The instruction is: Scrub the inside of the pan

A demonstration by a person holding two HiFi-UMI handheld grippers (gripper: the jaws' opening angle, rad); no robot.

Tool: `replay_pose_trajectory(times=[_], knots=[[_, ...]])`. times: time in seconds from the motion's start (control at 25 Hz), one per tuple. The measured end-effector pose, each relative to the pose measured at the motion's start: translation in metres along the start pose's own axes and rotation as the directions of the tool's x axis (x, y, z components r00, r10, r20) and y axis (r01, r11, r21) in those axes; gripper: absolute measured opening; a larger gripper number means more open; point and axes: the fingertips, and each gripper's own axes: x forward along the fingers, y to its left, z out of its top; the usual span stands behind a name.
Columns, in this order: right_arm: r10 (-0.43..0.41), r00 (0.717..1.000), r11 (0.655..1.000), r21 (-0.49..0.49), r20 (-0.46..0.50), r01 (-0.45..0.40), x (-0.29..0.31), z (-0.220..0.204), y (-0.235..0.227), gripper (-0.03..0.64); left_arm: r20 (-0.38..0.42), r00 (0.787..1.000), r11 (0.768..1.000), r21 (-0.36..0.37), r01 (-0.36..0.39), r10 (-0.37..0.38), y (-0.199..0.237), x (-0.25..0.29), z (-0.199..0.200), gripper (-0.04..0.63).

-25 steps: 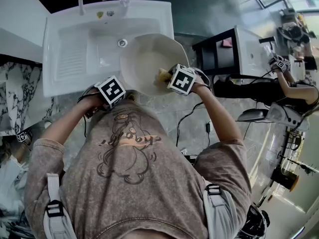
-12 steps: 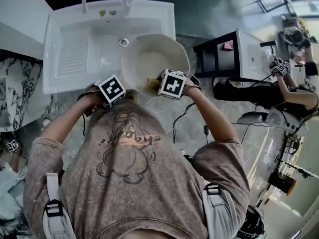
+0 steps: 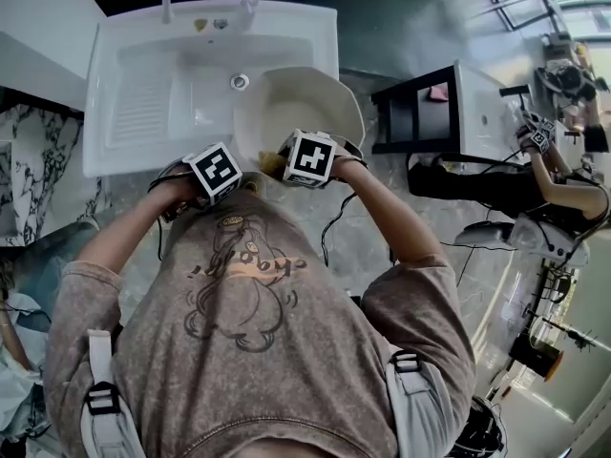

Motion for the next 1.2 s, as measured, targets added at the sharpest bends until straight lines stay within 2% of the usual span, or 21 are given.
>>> replay_pose_trajectory(times=[0.44, 0.76, 1.0, 1.2], knots=[[-0.029, 0.996, 0.999, 0.039, 0.083, 0.026, 0.010, 0.039, -0.023, 0.153, -0.010, 1.000, 1.000, -0.019, 0.013, -0.013, -0.004, -0.001, -0.001, 0.044], [-0.058, 0.997, 0.997, 0.048, 0.053, 0.056, 0.025, 0.048, -0.045, 0.153, 0.004, 1.000, 1.000, -0.003, 0.024, -0.024, -0.004, 0.000, 0.000, 0.046], [-0.111, 0.992, 0.991, 0.082, 0.065, 0.106, 0.031, 0.051, -0.065, 0.153, 0.016, 0.998, 0.998, 0.004, 0.058, -0.058, -0.010, -0.001, 0.001, 0.057], [-0.200, 0.976, 0.973, 0.133, 0.089, 0.188, 0.032, 0.054, -0.092, 0.153, 0.021, 0.998, 0.998, 0.003, 0.059, -0.059, -0.010, -0.001, 0.003, 0.057]])
